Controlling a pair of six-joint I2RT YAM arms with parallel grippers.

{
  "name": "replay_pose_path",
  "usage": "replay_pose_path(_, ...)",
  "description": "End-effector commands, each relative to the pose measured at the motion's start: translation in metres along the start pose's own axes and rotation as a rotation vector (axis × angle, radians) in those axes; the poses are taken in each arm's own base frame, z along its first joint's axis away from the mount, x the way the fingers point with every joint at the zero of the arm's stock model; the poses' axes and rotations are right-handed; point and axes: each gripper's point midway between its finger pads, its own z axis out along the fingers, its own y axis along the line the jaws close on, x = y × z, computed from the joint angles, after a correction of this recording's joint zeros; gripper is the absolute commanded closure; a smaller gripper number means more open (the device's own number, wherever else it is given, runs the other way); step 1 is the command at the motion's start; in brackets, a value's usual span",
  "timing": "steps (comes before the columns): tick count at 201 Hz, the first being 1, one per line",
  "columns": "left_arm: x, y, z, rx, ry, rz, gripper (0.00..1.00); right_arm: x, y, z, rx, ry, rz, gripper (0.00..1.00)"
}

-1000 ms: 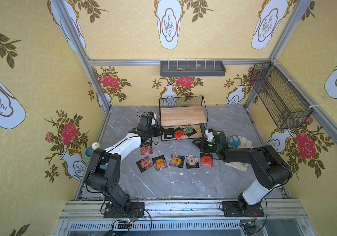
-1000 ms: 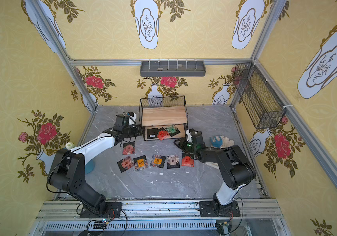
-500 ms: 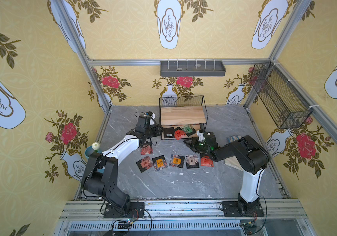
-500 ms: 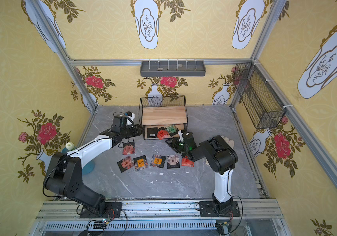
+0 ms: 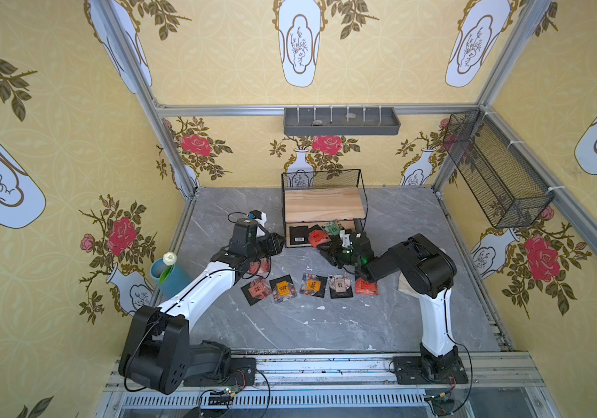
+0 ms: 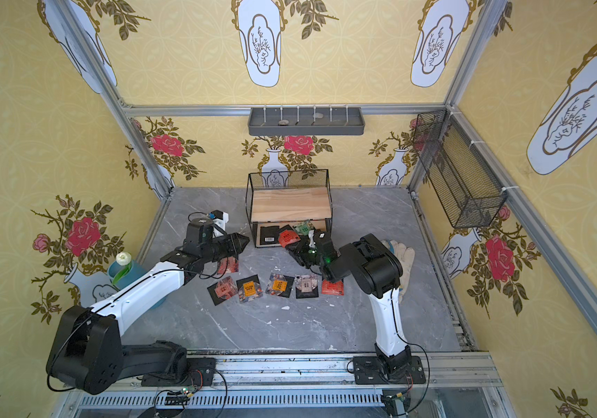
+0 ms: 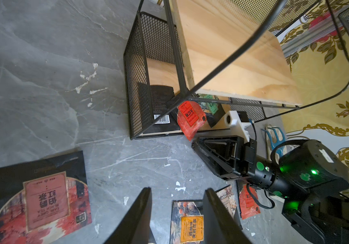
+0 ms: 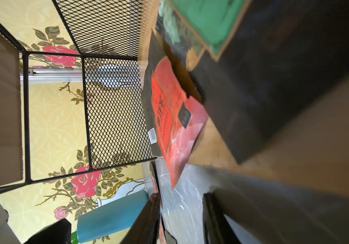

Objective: Remove the tea bags from the shelf
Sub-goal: Pick up the tea bag from the shelf.

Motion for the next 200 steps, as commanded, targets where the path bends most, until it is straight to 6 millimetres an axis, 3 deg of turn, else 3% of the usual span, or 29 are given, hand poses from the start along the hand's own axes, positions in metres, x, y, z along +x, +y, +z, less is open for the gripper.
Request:
replay_pose_path(1, 0.000, 0.001, -0.005, -0.001, -0.023, -0.006, 0.53, -0.004, 0.002, 0.006, -0.003, -0.017, 0.021, 0.62)
replay_pose_path(110, 0.008, 0.006, -0.018, -0.018, -0.033, -0.014, 0.53, -0.014, -0.003, 0.020, -0.008, -0.046, 0.071, 0.71)
replay_pose_path(200, 0.010, 0.009, -0.019, -0.027, -0.035, -0.018, 0.53, -0.015, -0.002, 0.024, -0.032, -0.040, 0.082, 0.96)
